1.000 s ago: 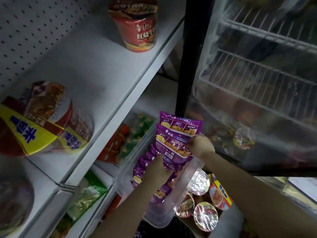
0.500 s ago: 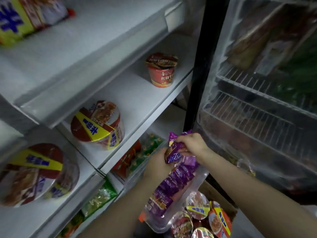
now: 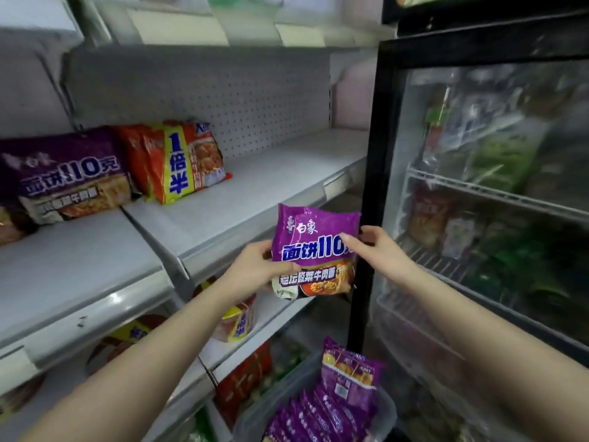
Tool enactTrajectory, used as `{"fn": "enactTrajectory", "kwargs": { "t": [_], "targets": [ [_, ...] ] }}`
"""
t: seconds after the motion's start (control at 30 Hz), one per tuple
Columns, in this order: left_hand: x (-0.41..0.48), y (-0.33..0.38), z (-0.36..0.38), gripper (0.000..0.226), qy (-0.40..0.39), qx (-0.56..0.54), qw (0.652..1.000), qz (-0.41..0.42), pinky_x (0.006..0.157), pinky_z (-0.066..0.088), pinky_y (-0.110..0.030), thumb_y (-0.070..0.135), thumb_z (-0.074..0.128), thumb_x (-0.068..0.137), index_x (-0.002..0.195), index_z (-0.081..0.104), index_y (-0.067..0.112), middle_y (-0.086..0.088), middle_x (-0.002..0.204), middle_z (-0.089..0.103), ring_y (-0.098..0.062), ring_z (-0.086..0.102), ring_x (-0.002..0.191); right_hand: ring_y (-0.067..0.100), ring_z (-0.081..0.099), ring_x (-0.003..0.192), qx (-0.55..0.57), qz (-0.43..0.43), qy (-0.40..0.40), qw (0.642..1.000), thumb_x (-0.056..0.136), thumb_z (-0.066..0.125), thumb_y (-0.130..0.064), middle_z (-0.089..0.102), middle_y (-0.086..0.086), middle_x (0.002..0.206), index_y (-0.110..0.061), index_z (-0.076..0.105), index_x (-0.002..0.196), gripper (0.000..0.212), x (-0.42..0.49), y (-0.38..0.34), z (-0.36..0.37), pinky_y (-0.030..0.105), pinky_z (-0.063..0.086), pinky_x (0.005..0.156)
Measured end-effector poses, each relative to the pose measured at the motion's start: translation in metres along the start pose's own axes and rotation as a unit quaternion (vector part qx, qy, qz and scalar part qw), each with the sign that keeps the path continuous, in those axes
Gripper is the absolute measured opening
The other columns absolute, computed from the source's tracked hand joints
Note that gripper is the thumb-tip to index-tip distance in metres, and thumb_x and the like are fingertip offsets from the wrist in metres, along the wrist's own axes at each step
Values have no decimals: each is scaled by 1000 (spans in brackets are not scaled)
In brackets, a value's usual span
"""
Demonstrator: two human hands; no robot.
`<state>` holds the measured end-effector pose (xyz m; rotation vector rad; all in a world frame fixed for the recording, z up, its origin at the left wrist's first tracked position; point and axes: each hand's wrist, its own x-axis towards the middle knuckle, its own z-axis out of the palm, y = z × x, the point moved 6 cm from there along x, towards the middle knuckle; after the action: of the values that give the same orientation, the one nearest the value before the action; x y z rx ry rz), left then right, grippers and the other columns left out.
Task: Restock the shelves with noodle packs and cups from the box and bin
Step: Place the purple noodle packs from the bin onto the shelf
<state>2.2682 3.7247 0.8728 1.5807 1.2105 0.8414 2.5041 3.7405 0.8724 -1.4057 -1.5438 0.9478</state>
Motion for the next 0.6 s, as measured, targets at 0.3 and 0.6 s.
{"fn": "enactTrajectory", "kwargs": {
  "t": [0.3,0.6],
  "targets": [
    [-53,56,-112,39,151,-64,985,53,82,60,-40,9,77,81,118,63,9,-10,107,75,-27,74,94,11,70,102,41,-88,-177,979,72,85,-22,71,-2,115,-18,50,129,68,14,-95,67,26,57,83],
    [-172,25,-268,38,382,-28,922,55,84,59,-43,10,79,80,115,64,12,-5,102,76,-25,74,92,1,62,105,-17,-240,-216,946,60,92,-36,63,-15,115,-32,42,121,79,30,-205,242,33,50,99]
  ]
}}
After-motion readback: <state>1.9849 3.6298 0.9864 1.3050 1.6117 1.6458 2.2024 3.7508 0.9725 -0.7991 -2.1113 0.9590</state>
